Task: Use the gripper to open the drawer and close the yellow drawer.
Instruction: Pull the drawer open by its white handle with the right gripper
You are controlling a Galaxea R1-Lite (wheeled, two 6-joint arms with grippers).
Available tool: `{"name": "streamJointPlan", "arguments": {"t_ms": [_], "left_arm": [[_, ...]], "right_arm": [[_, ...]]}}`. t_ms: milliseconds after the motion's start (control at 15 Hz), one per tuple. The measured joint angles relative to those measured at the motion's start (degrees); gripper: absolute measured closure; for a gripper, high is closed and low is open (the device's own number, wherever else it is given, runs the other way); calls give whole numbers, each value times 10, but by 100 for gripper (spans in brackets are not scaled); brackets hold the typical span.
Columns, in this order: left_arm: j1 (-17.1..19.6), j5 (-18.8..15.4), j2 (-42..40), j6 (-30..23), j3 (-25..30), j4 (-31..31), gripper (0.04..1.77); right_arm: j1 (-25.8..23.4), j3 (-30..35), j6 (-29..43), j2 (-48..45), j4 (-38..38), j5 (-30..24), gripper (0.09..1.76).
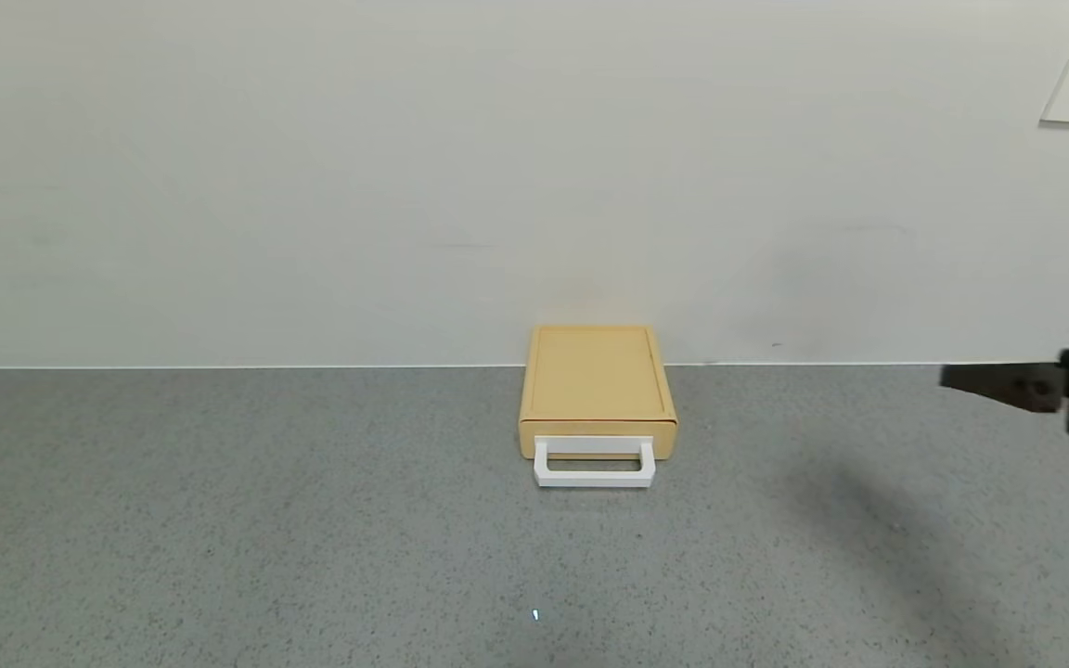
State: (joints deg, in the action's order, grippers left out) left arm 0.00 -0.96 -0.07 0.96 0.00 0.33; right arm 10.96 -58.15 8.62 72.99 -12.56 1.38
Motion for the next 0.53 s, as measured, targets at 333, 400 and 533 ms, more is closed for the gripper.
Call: {"name": "streamJointPlan", "arguments": {"t_ms": [333, 400, 533], "left_arm": [[0, 0, 0, 0, 0, 0, 9], [0, 0, 0, 0, 0, 0, 9], [0, 0, 0, 0, 0, 0, 9]], "right_arm": [[147, -150, 122, 205, -57, 84, 14], [173, -172, 141, 240, -64, 103, 14], [212, -210, 182, 304, -77, 128, 14]]}}
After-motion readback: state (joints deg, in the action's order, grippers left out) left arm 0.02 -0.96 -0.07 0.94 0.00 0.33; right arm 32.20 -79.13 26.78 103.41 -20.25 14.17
